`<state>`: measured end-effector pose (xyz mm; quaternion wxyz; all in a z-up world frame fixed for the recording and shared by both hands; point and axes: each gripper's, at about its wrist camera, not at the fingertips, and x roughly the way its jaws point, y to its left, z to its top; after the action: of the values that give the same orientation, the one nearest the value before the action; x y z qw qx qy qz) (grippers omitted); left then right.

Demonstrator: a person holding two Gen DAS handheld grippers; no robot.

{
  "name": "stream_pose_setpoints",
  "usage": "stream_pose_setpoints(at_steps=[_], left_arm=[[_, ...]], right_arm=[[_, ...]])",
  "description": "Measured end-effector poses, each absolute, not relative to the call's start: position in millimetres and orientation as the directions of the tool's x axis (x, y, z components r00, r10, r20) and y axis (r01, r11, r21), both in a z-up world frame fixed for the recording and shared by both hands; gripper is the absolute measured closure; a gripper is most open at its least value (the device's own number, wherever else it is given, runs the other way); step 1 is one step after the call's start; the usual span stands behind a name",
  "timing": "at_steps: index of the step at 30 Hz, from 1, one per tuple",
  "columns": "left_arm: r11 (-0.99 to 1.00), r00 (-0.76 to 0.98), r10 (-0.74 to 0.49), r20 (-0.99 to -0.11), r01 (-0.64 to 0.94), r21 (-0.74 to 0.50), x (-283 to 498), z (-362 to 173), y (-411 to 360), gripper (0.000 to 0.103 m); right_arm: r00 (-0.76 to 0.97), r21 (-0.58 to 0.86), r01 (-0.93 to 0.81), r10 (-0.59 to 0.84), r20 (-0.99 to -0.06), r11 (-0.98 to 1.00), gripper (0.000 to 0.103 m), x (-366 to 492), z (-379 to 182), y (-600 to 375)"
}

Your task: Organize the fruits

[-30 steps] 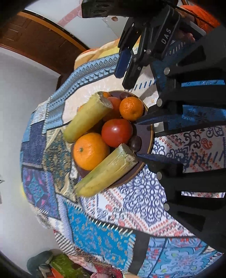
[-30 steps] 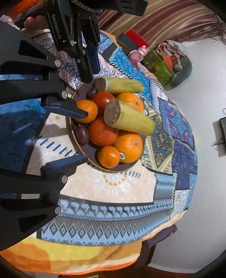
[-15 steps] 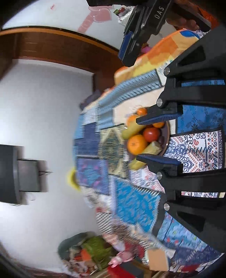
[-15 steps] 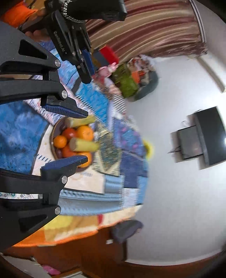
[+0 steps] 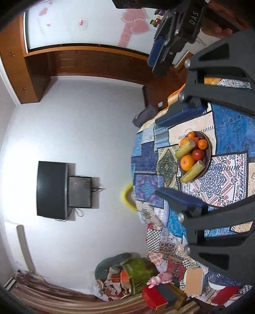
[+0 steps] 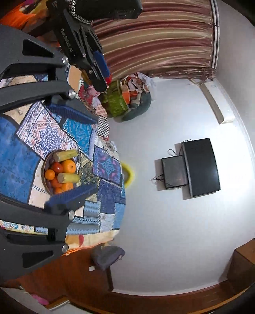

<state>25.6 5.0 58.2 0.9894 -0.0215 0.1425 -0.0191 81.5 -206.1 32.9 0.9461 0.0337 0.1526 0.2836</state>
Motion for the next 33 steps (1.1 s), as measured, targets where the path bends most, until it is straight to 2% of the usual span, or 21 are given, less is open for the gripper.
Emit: stream_pose_setpoints(at_steps=[2, 7, 10, 14, 33], left_arm=[[0.998, 0.965, -0.04, -0.26, 0.029, -0.048, 16.7, 60.1, 7.0, 0.025], [0.999, 0.972, -0.026, -0.235, 0.018, -0.036, 4.6, 61.6, 9.9, 0.009], [0.999, 0.973, -0.026, -0.229, 0.017, -0.041, 1.2, 61.9, 12.1, 0.006], [0.999, 0.975, -0.022, -0.223, 0.013, -0.042, -2.6, 60.6, 12.4, 0.0], [0.999, 0.971, -0.021, -0.238, 0.011, -0.042, -0.6, 54.1, 10.1, 0.0]], right_arm=[[0.814, 0.138, -0.504, 0.522, -0.254, 0.853, 0.021, 77.2, 32.7, -203.6], [0.845, 0.106, -0.468, 0.479, -0.236, 0.877, 0.01, 70.8, 33.0, -199.2], [0.851, 0.1, -0.461, 0.471, -0.234, 0.882, 0.002, 70.7, 31.7, -197.2], [0.862, 0.084, -0.446, 0.453, -0.226, 0.891, 0.0, 65.7, 31.2, -197.6], [0.871, 0.083, -0.428, 0.435, -0.228, 0.9, 0.0, 55.8, 30.1, -201.1]])
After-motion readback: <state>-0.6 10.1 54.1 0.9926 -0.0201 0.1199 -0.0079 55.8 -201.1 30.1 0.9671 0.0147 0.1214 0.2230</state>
